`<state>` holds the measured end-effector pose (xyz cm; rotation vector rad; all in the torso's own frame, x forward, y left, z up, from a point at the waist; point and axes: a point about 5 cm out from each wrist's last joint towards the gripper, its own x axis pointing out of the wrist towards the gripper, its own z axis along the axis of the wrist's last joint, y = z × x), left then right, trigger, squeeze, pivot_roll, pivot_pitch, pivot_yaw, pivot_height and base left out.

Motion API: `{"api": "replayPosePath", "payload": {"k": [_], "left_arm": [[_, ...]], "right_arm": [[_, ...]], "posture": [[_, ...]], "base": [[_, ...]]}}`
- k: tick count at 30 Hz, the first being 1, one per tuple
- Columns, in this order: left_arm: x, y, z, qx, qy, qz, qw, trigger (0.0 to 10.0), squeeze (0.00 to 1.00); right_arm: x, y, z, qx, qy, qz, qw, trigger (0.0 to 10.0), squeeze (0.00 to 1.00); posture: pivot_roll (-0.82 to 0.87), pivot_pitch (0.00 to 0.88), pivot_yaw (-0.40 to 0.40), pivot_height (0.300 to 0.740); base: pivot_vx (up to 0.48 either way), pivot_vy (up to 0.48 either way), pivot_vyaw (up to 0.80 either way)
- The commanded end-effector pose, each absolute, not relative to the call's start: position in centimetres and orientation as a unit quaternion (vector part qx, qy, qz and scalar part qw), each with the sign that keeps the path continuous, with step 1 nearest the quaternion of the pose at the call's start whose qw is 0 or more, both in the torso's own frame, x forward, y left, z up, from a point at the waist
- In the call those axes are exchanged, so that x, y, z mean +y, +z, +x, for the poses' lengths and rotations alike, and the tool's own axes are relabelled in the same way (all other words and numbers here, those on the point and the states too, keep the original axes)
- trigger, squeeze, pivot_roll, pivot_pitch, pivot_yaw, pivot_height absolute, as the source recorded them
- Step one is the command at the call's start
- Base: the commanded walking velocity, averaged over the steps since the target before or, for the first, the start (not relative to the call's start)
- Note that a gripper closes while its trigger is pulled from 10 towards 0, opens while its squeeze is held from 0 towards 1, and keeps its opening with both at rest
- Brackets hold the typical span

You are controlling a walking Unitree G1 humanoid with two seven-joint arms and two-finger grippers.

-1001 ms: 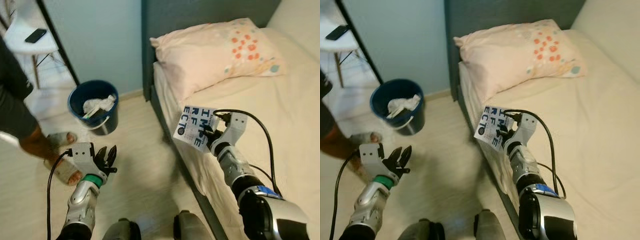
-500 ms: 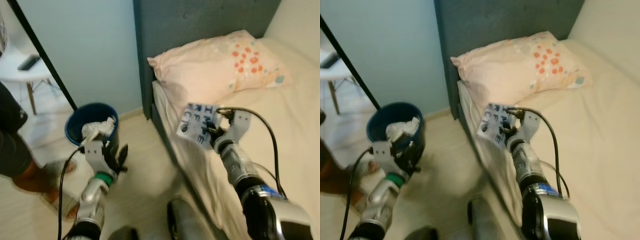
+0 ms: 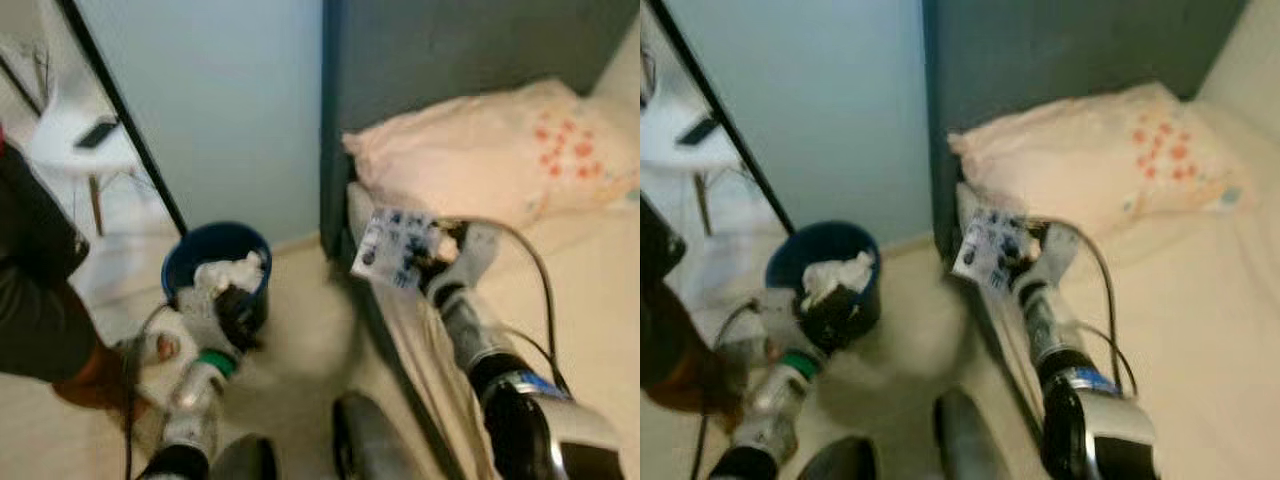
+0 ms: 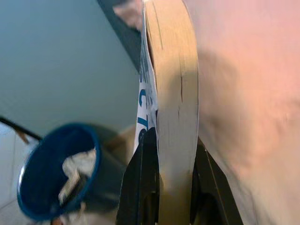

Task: Clean up the room

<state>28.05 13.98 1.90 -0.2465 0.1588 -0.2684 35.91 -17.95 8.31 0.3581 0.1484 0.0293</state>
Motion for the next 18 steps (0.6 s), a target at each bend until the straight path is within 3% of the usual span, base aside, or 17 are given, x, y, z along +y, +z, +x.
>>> {"api": "replayPosePath", "payload": {"k": [1, 12, 18], "left_arm": [[14.4, 0.8, 27.2, 0.107, -0.126, -0.122, 0.979, 10.0, 0.0], [13.0, 1.0, 27.4, 0.1, -0.135, -0.132, 0.977, 10.0, 0.0], [13.2, 0.8, 27.5, 0.104, -0.117, -0.147, 0.977, 10.0, 0.0]], "right_arm": [[-17.3, 7.7, 35.6, 0.082, 0.02, 0.187, 0.979, 10.0, 0.0], [-17.0, 7.7, 35.7, 0.083, 0.027, 0.183, 0.979, 10.0, 0.0], [-16.9, 7.7, 35.7, 0.085, 0.031, 0.179, 0.98, 10.0, 0.0]], "posture": [[-0.08, 0.057, 0.044, 0.68], [-0.08, 0.056, 0.041, 0.68], [-0.08, 0.059, 0.037, 0.68]], "base": [[0.0, -0.454, 0.0], [0.0, -0.452, 0.0], [0.0, 0.0, 0.0]]}}
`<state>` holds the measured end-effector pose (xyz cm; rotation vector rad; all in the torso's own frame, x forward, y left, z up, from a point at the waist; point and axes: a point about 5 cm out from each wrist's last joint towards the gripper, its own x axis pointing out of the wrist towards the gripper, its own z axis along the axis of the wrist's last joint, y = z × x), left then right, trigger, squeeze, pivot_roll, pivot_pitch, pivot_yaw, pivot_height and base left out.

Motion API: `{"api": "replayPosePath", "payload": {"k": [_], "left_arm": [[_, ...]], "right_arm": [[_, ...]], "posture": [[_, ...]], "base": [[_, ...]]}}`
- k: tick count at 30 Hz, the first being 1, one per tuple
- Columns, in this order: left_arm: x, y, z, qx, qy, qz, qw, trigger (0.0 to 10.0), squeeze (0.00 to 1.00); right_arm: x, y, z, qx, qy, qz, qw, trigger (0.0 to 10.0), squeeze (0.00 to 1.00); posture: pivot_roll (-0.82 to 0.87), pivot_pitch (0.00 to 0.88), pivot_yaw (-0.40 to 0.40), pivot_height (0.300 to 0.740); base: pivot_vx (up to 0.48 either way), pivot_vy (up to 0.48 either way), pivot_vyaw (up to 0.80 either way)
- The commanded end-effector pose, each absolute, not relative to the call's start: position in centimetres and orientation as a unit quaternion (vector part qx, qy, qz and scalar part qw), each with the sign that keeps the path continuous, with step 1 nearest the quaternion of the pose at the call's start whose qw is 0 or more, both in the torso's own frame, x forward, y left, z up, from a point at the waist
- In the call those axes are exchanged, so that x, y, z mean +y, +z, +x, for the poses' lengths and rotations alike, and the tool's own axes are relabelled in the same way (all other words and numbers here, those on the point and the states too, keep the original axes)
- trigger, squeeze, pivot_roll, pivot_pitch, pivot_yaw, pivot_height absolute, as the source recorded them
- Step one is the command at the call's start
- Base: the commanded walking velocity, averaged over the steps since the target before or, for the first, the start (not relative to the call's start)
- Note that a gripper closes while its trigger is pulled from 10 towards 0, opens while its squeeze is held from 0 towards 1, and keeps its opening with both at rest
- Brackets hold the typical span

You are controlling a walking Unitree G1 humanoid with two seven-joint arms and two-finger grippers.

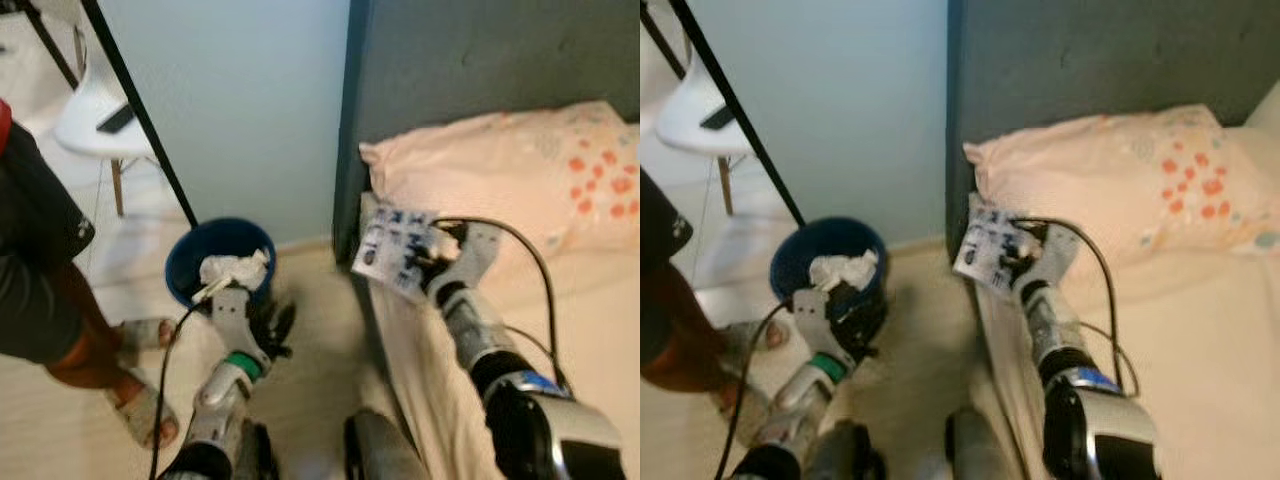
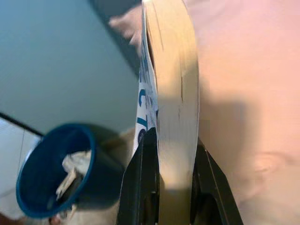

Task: Clean up the room

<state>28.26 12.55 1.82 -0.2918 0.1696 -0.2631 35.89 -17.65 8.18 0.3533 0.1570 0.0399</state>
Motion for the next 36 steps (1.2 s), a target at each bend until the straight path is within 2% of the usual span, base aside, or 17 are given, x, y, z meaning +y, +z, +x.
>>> {"api": "replayPosePath", "payload": {"k": [1, 10, 14, 22, 36], "left_arm": [[13.3, 0.8, 27.4, 0.106, -0.116, -0.145, 0.977, 10.0, 0.0], [14.2, 0.4, 27.0, 0.109, -0.109, -0.139, 0.978, 10.0, 0.0], [15.0, 0.8, 27.1, 0.092, -0.114, -0.139, 0.979, 10.0, 0.0], [15.6, 1.8, 27.7, 0.073, -0.141, -0.133, 0.978, 10.0, 0.0], [14.8, 2.3, 28.4, 0.076, -0.19, -0.122, 0.971, 10.0, 0.0]], "right_arm": [[-16.8, 7.7, 35.7, 0.087, 0.031, 0.177, 0.98, 10.0, 0.0], [-17.0, 7.0, 35.5, 0.127, 0.016, 0.165, 0.978, 10.0, 0.0], [-19.6, 7.2, 35.4, 0.124, -0.078, 0.123, 0.981, 10.0, 0.0], [-23.2, 7.4, 34.6, 0.104, -0.201, 0.134, 0.965, 10.0, 0.0], [-25.9, 6.8, 32.8, 0.065, -0.297, 0.182, 0.935, 10.0, 0.0]], "posture": [[-0.08, 0.059, 0.037, 0.68], [-0.08, 0.061, 0.035, 0.675], [-0.08, 0.069, 0.036, 0.655], [-0.1, 0.076, 0.048, 0.625], [-0.14, 0.083, 0.1, 0.58]], "base": [[0.0, 0.0, 0.0], [0.0, 0.0, 0.0], [0.0, 0.0, 0.0], [0.0, 0.0, 0.0], [0.0, 0.0, 0.0]]}}
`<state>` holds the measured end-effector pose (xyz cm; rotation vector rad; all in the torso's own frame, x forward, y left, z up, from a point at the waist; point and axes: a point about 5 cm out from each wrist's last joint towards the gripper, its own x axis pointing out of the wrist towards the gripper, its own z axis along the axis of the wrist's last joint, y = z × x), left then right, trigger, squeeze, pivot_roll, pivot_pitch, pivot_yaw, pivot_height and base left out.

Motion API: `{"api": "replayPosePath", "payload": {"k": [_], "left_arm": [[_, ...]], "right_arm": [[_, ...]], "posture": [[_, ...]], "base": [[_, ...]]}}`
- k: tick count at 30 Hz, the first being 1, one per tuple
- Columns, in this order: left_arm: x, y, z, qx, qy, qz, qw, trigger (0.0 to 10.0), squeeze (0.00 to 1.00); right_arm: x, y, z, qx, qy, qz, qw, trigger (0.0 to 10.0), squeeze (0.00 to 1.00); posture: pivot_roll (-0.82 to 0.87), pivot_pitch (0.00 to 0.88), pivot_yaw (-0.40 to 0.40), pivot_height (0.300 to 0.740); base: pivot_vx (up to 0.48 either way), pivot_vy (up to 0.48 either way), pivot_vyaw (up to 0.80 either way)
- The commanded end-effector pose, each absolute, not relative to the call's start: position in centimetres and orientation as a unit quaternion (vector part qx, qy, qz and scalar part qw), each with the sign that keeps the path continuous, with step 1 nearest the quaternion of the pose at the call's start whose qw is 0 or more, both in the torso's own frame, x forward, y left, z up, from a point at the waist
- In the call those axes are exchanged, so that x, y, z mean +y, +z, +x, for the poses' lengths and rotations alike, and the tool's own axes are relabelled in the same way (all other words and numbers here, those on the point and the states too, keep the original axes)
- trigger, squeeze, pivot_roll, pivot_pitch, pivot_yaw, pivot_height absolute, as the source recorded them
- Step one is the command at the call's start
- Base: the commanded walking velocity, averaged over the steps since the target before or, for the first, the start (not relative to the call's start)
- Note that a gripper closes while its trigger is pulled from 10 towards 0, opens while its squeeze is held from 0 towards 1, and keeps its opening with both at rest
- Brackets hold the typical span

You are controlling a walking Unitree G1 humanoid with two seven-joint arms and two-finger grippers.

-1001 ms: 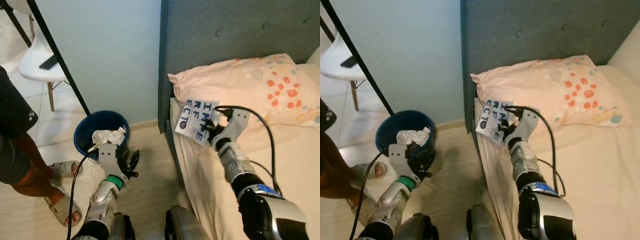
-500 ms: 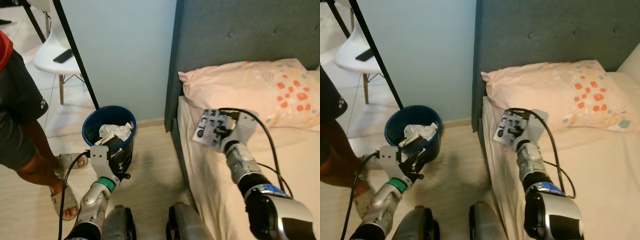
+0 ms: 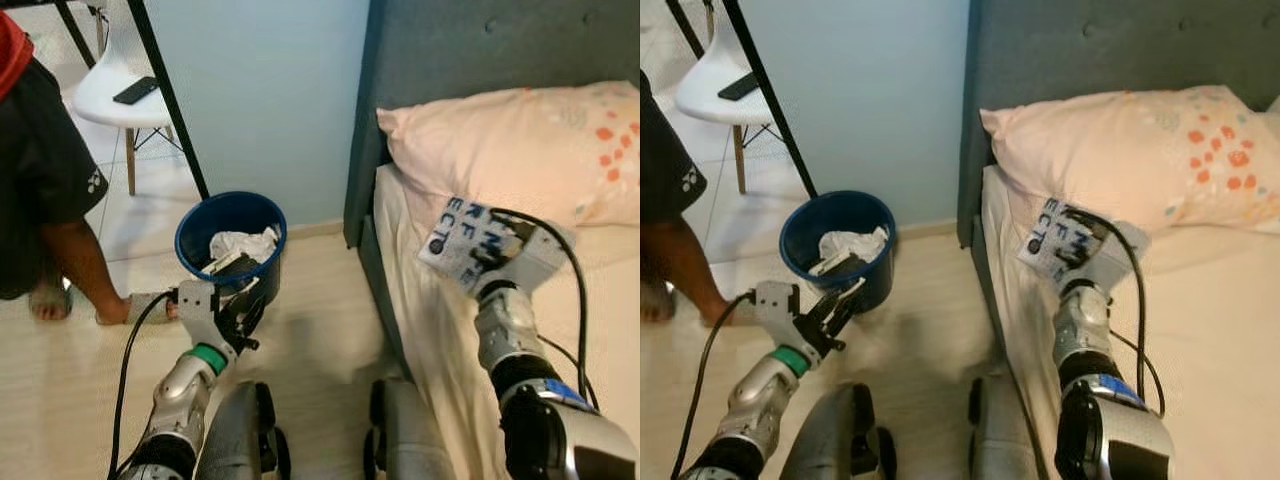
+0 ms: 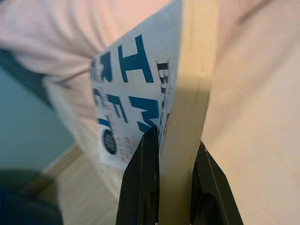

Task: Clean up the room

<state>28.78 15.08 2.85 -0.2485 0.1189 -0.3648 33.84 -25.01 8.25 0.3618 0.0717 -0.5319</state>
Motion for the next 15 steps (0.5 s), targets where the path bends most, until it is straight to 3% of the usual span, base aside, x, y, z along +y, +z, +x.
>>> {"api": "replayPosePath", "payload": {"k": [1, 7, 11, 15], "left_arm": [[14.8, 2.3, 28.4, 0.076, -0.19, -0.122, 0.971, 10.0, 0.0], [14.4, 2.2, 28.4, 0.083, -0.206, -0.117, 0.968, 10.0, 0.0], [14.1, 2.1, 28.5, 0.086, -0.212, -0.119, 0.966, 10.0, 0.0], [14.0, 2.1, 28.4, 0.087, -0.216, -0.118, 0.965, 10.0, 0.0]], "right_arm": [[-25.9, 6.8, 32.8, 0.065, -0.297, 0.182, 0.935, 10.0, 0.0], [-26.2, 7.3, 32.7, 0.043, -0.288, 0.212, 0.933, 10.0, 0.0], [-27.2, 8.3, 31.5, -0.007, -0.32, 0.287, 0.903, 10.0, 0.0], [-27.3, 7.3, 30.0, 0.009, -0.343, 0.322, 0.882, 10.0, 0.0]], "posture": [[-0.14, 0.083, 0.1, 0.58], [-0.16, 0.084, 0.117, 0.56], [-0.18, 0.085, 0.113, 0.56], [-0.19, 0.091, 0.111, 0.56]], "base": [[0.0, 0.0, 0.0], [0.0, 0.0, 0.0], [0.0, 0.0, 0.0], [0.0, 0.0, 0.0]]}}
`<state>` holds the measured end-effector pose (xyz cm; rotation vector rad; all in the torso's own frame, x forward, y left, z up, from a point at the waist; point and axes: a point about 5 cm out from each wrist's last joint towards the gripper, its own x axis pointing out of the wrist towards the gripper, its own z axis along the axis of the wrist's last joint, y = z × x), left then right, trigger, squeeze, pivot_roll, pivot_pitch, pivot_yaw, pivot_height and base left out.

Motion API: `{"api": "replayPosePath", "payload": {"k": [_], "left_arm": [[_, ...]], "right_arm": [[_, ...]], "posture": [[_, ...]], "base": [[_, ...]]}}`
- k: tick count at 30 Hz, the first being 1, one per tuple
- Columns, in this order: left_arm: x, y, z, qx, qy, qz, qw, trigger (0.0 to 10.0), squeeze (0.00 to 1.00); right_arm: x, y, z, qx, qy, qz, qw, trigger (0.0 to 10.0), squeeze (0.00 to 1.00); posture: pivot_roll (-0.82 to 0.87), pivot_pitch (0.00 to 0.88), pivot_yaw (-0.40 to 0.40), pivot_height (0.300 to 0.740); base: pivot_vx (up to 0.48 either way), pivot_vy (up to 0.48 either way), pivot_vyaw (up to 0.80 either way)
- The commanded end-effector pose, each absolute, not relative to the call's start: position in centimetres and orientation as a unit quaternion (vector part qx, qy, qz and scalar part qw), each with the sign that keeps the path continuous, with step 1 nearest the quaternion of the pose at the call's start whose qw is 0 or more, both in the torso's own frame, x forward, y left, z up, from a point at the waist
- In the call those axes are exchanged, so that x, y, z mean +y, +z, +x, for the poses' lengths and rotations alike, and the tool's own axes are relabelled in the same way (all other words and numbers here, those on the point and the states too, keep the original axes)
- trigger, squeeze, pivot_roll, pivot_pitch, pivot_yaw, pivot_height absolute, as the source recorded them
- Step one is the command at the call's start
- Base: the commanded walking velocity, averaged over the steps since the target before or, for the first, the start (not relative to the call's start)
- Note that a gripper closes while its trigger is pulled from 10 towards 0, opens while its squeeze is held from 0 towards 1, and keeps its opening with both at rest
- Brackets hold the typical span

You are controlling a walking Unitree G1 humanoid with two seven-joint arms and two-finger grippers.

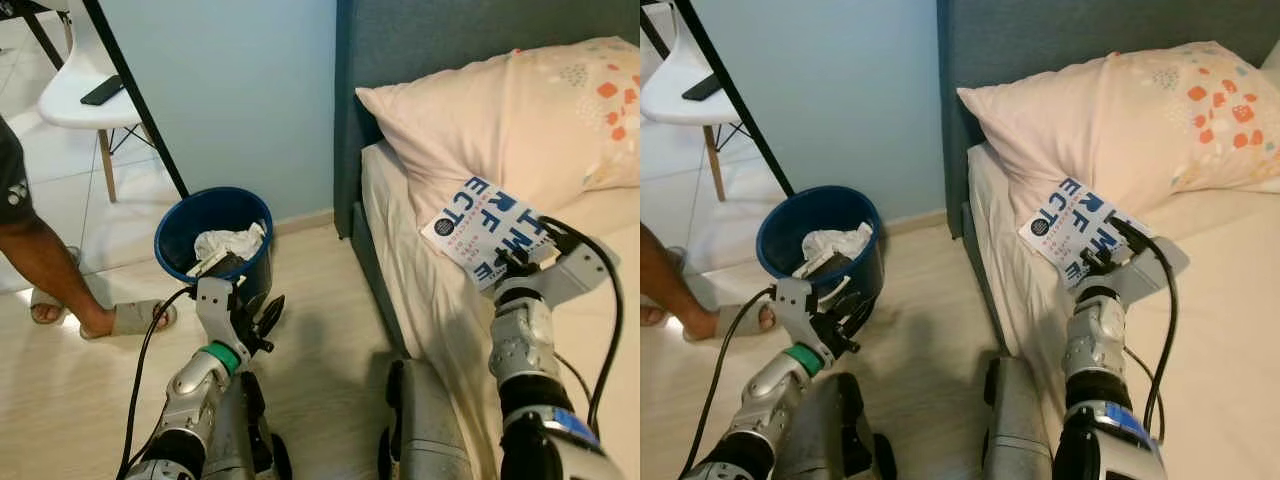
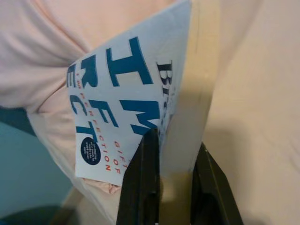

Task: Clean up the room

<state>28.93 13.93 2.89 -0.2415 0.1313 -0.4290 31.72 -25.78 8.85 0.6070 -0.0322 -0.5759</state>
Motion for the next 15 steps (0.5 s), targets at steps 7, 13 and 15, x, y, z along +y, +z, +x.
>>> {"api": "replayPosePath", "payload": {"k": [7, 13, 15], "left_arm": [[13.8, 1.7, 28.1, 0.095, -0.222, -0.12, 0.963, 10.0, 0.0], [13.4, 1.5, 27.9, 0.1, -0.232, -0.121, 0.96, 10.0, 0.0], [13.4, 1.4, 27.9, 0.102, -0.233, -0.12, 0.96, 10.0, 0.0]], "right_arm": [[-27.0, 3.2, 25.0, 0.068, -0.389, 0.398, 0.828, 10.0, 0.0], [-28.6, 1.3, 21.9, 0.101, -0.421, 0.35, 0.831, 10.0, 0.0], [-28.9, 0.8, 21.6, 0.11, -0.421, 0.339, 0.834, 10.0, 0.0]], "posture": [[-0.21, 0.1, 0.113, 0.56], [-0.22, 0.105, 0.127, 0.56], [-0.22, 0.104, 0.131, 0.56]], "base": [[0.0, 0.0, 0.0], [0.0, 0.0, 0.0], [0.0, 0.0, 0.0]]}}
